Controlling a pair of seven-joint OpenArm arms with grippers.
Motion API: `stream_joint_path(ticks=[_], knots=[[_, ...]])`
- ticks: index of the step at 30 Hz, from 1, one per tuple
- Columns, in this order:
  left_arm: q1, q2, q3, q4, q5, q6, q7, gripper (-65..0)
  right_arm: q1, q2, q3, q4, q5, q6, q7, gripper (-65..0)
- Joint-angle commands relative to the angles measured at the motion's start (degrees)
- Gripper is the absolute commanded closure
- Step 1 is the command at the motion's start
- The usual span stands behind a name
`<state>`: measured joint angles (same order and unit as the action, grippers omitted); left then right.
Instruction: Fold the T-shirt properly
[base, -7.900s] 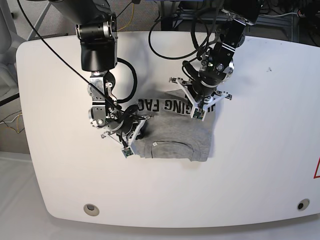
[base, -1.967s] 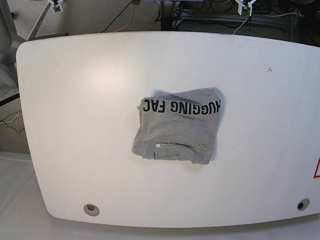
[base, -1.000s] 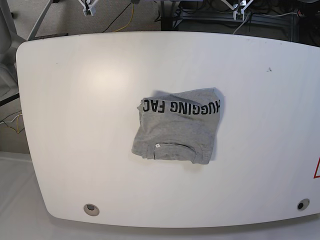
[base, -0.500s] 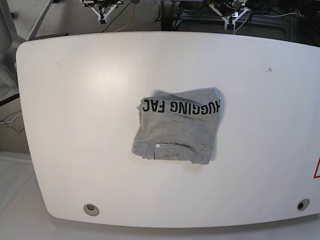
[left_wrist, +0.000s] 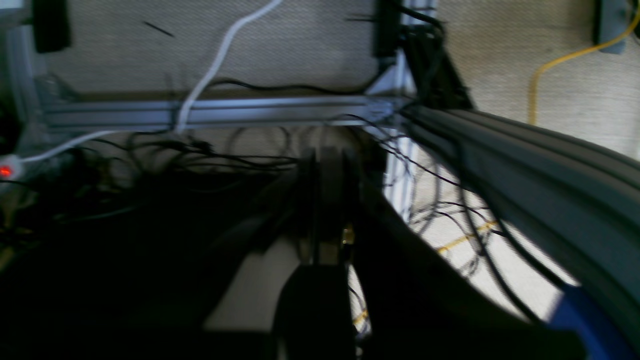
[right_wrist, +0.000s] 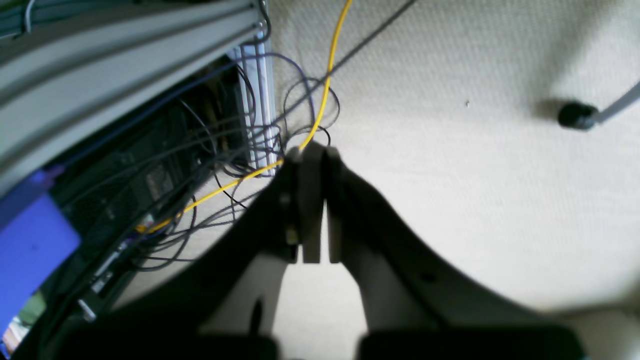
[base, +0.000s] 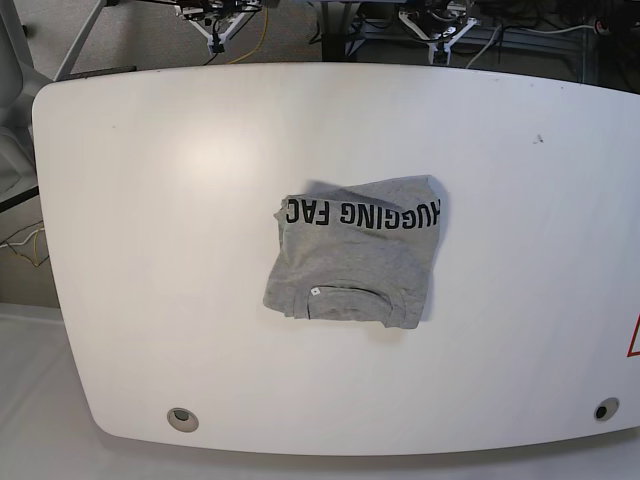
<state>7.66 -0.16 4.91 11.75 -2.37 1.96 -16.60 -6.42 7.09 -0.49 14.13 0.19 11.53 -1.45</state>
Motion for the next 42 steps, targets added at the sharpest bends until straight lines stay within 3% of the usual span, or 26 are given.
stream_joint_path(ticks=[1, 16, 42], knots=[[0.2, 0.1, 0.1, 0.0, 0.1, 3.1, -0.8, 0.0, -0.1, -0.4, -0.2, -1.3, -0.1, -0.2, 1.2, 0.0], [0.2, -0.9, 2.5, -0.4, 0.1, 12.5, -5.1, 0.0, -0.1, -0.3, -0.2, -1.3, -0.1, -5.9, 1.6, 0.0], [0.0, -0.7, 2.5, -0.4, 0.1, 12.8, -4.8, 0.0, 1.0, -0.5, -0.2, -1.3, -0.1, -5.9, 1.6, 0.0]])
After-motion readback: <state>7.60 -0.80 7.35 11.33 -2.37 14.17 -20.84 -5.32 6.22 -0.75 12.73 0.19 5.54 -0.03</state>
